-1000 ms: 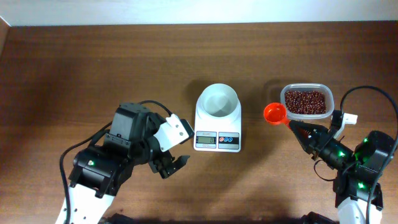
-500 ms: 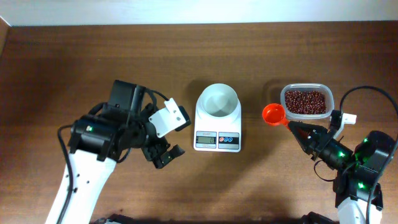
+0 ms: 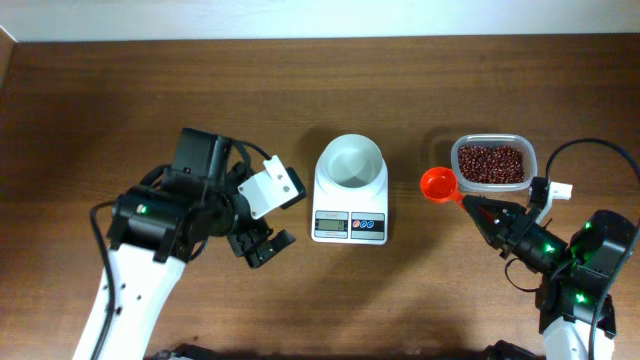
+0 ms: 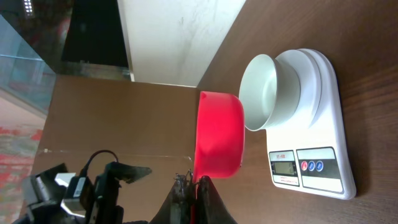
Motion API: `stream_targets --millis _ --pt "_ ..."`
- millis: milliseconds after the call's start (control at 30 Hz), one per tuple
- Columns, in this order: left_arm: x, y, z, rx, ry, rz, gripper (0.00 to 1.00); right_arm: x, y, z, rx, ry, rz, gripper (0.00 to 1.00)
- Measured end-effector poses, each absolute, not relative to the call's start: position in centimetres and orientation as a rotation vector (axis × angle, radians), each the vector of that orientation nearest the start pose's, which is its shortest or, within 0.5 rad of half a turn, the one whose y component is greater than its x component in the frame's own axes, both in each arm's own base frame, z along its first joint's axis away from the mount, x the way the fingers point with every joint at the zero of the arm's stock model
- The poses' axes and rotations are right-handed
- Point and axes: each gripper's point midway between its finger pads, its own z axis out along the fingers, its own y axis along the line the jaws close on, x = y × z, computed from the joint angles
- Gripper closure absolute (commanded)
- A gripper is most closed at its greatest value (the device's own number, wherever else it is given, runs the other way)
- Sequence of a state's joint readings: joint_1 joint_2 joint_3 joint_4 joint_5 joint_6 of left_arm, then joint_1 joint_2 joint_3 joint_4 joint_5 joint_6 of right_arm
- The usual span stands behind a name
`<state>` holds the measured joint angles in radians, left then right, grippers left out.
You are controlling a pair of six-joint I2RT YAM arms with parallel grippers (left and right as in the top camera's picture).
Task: Scoop and weigh 50g on scale
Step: 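Retract the left gripper back and left away from the scale, then move the red scoop with the right gripper over the bean tub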
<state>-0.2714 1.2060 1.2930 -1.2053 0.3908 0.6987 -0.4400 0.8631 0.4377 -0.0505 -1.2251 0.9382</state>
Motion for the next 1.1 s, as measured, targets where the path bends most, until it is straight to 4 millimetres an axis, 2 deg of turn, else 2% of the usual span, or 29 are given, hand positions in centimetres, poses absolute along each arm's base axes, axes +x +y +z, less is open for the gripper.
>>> stream_targets --millis 167,1100 --pt "23.61 -13.15 24.22 1.302 2.203 -0.338 0.01 26.23 5.53 20.71 0.568 1.944 1.548 0.96" --pt "23.69 -12.98 24.17 1.301 2.207 -0.324 0.01 26.23 5.53 20.71 0.530 1.944 1.526 0.96"
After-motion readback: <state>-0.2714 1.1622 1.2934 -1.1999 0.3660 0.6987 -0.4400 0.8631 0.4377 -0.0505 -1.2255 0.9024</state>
